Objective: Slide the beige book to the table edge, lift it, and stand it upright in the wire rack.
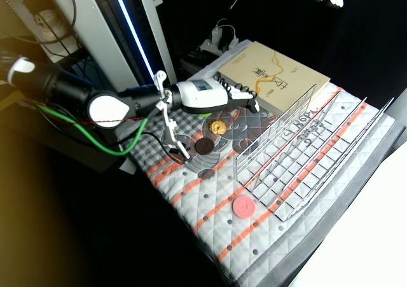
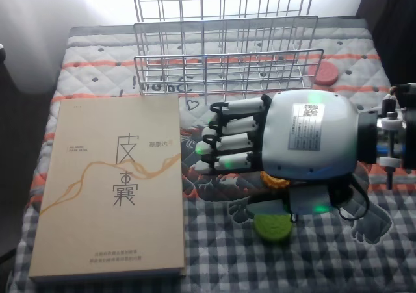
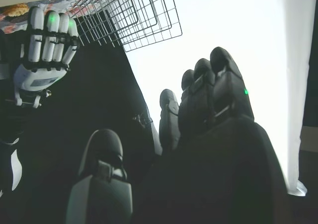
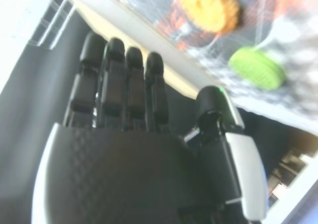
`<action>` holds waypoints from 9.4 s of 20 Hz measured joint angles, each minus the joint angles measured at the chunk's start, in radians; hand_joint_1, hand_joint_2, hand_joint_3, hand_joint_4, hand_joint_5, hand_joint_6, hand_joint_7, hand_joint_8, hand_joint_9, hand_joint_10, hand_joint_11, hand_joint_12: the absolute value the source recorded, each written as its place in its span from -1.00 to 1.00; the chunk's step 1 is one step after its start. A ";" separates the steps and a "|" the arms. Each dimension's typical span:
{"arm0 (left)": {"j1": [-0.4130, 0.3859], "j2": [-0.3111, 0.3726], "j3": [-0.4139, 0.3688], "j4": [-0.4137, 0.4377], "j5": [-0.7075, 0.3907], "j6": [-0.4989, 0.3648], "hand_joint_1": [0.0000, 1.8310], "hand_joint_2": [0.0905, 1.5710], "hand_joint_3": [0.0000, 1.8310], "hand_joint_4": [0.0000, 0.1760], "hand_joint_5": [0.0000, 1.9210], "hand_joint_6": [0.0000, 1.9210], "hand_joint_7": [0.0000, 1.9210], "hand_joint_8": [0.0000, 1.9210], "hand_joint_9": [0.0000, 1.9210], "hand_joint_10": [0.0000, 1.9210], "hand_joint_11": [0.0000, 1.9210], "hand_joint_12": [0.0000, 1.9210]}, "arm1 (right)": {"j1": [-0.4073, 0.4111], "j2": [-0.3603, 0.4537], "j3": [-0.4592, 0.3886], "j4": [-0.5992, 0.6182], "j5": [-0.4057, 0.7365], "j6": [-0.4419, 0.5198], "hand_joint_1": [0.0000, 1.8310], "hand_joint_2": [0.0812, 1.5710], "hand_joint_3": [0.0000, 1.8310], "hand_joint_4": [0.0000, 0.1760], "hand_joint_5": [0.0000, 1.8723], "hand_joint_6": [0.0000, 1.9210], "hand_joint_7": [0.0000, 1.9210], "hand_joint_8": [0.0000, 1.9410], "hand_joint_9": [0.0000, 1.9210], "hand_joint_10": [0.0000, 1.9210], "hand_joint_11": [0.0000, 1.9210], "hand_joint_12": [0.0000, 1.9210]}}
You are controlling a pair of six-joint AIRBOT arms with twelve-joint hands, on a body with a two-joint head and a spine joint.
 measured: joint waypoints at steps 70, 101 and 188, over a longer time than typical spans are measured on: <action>0.084 -0.001 0.000 -0.043 -0.044 -0.111 -0.49 0.40 -1.00 0.56 -0.69 -1.00 -0.73 -1.00 -0.78 -0.99 -1.00 -0.44 | 0.046 -0.161 0.114 -0.061 -0.026 0.001 -0.94 0.80 -1.00 -1.00 -0.61 -1.00 -0.54 -1.00 -0.54 -1.00 -0.87 -0.27; -0.043 -0.321 0.649 -0.037 0.552 -1.011 -0.39 0.18 -1.00 0.80 -0.84 -0.99 -0.63 -0.99 -0.37 -0.98 -0.73 0.28 | 0.046 0.232 -0.087 0.463 0.265 -0.001 -0.74 0.73 -1.00 -0.95 -0.50 -1.00 -0.45 -1.00 -0.44 -1.00 -0.47 -0.93; -1.090 -0.478 0.728 0.502 0.723 -0.732 0.37 0.35 -1.00 -1.00 0.02 -0.11 0.16 -0.05 0.28 -0.50 0.04 0.13 | -0.314 0.298 -0.196 0.818 0.491 -0.002 -0.70 0.73 -1.00 -1.00 -0.43 -1.00 -0.46 -1.00 -0.52 -1.00 -0.56 -0.97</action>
